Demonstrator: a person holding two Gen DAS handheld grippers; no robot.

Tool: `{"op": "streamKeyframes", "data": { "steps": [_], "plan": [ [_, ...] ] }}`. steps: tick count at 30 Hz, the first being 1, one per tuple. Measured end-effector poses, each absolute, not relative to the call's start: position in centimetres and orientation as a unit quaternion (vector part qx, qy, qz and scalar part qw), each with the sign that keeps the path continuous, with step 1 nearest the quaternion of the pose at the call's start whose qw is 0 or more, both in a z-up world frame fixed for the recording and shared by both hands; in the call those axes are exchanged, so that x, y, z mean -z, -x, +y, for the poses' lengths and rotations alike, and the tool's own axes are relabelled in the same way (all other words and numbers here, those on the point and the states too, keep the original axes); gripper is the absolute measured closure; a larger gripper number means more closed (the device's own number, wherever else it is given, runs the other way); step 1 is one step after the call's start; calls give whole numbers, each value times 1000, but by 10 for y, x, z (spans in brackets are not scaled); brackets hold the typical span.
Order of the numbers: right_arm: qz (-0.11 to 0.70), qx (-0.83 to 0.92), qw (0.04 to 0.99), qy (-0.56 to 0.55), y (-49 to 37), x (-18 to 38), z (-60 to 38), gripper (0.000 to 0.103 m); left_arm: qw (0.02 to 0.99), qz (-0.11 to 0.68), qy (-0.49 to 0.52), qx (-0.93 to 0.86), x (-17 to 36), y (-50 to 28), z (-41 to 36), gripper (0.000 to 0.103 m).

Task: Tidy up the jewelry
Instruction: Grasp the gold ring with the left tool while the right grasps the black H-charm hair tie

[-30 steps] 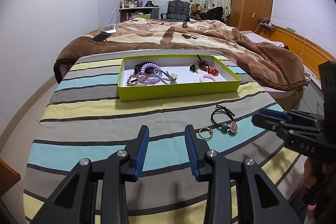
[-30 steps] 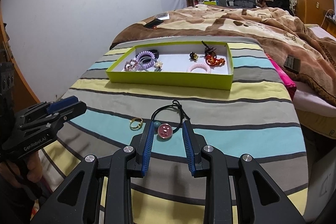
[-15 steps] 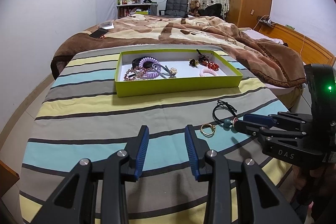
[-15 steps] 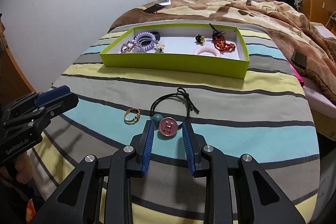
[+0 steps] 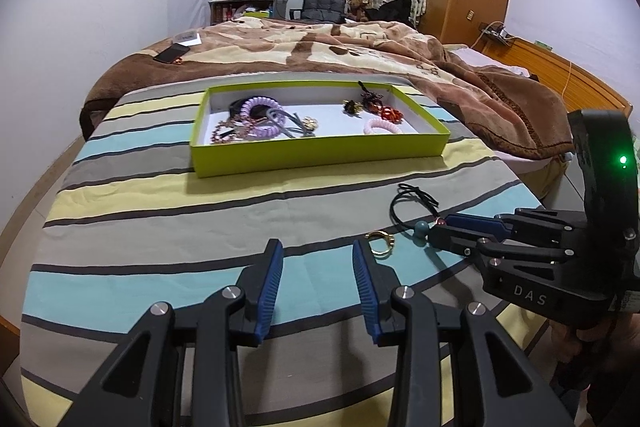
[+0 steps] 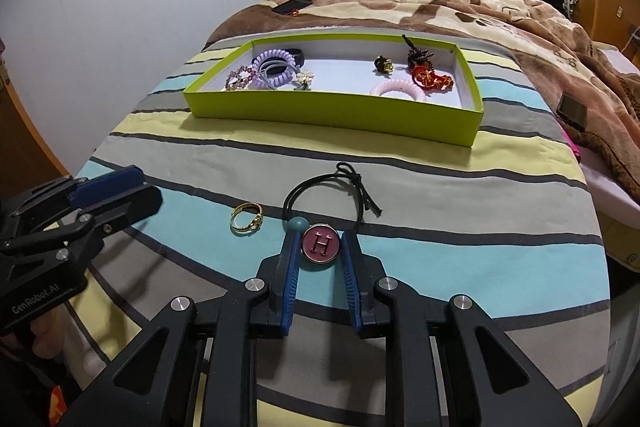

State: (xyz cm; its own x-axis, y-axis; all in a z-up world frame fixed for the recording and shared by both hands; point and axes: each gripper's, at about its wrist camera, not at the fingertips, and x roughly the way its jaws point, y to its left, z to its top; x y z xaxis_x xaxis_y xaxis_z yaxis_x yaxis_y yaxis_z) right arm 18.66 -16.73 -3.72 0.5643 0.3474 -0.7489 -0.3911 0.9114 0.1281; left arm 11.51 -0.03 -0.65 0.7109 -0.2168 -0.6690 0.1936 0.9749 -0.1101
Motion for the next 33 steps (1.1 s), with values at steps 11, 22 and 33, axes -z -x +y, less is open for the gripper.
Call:
{"op": "streamKeyframes", "data": {
  "steps": [11,22,33],
  "plan": [
    [411,-193,891,-7,-180,33,-196,82,905,397,6,155,18,-132,-34,62],
    [411,-192,891,-28,-181,35,-209,82,893,428,-19,136,29,-147,-55,63],
    [404,-193,894,-30,-177,30,-211,82,897,426,-29,118,29,-146,-54,79]
  ]
}}
